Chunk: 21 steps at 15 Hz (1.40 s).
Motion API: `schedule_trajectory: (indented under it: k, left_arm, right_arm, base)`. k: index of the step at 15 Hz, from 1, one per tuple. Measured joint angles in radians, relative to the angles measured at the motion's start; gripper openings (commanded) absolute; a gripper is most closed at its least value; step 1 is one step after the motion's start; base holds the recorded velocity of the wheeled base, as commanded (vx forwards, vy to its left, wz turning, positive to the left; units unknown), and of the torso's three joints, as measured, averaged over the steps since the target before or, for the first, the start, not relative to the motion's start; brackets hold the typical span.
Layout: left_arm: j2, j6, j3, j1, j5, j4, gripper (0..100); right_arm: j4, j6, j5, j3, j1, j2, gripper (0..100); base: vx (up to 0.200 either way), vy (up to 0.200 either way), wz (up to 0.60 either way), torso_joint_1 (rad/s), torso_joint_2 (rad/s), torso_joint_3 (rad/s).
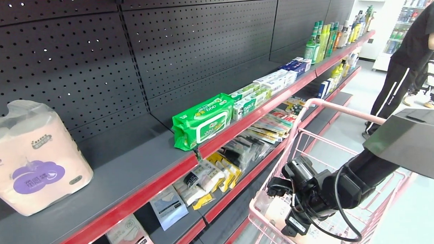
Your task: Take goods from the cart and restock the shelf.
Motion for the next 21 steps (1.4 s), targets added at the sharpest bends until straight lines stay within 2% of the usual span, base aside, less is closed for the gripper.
schedule_trajectory:
  k: [3,12,17,21]
  left_arm:
    - [0.000,0.000,0.000,0.000,0.000,0.000,100]
    - [0.000,0.000,0.000,0.000,0.000,0.000,100]
    - [0.000,0.000,0.000,0.000,0.000,0.000,100]
    - [0.000,0.000,0.000,0.000,0.000,0.000,100]
  right_arm:
    - [-0.056,-0.003,0.007,-0.001,-0.025,0.042,100]
    - [-0.061,-0.004,0.009,-0.056,-0.037,0.130,100]
    - [-0.059,-0.033,0.010,-0.084,-0.047,0.163,100]
    - [-0.056,-0.036,0.007,-0.122,-0.052,0.180,100]
  base:
    - [0.000,0.000,0.00,0.000,0.00,0.000]
    - [0.000,0.000,0.00,0.000,0.00,0.000]
    - [0.000,0.000,0.00,-0.124,0.29,0.176]
    - [0.000,0.000,0.00,-0.018,0.04,0.023]
